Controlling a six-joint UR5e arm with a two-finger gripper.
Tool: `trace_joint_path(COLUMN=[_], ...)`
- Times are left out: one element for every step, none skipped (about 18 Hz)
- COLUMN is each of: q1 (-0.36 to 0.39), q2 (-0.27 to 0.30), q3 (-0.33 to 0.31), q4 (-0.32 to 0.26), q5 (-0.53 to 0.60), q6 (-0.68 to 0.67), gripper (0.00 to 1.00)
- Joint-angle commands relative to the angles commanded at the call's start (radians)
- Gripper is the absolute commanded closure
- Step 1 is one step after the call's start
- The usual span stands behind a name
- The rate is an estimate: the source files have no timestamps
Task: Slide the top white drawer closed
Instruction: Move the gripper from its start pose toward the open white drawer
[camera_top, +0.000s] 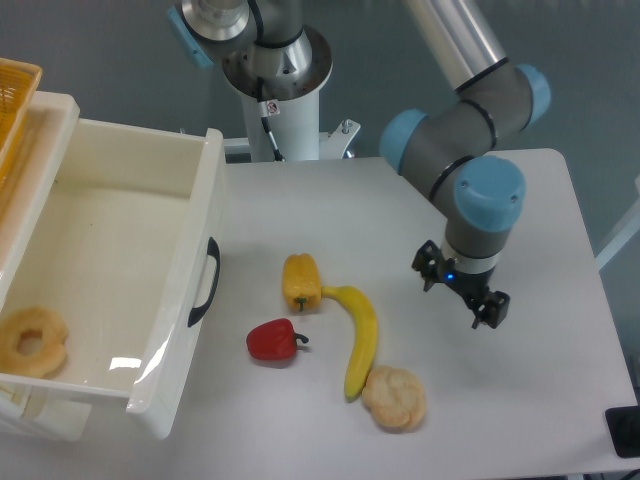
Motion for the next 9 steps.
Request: trace_joint_path(q1=[-0.012, -0.023, -0.035, -0.046, -0.058, -0.069, -0.083, -0.097, -0.107], q2=[0.009, 0.012, 0.014, 0.017, 0.018, 0.018, 0.02, 0.022, 0.023], q3=[0.002, 0.011, 0.011, 0.018, 0.024, 0.026, 0.025, 0.025, 0.025], q4=[0.0, 0.0, 0.0, 0.0, 0.0, 0.0, -0.002, -0.005, -0.018], q5=[-0.028, -0.058, -0.08, -0.103, -0.124, -0.14, -0.147, -0.147, -0.147], q6=[-0.052, -0.1, -0.137, -0.169, -0.203, -0.235, -0.258, -0.275, -0.293], gripper=[0.0, 0.0, 0.0, 0.0, 0.0, 0.03, 0.08, 0.11, 0.18])
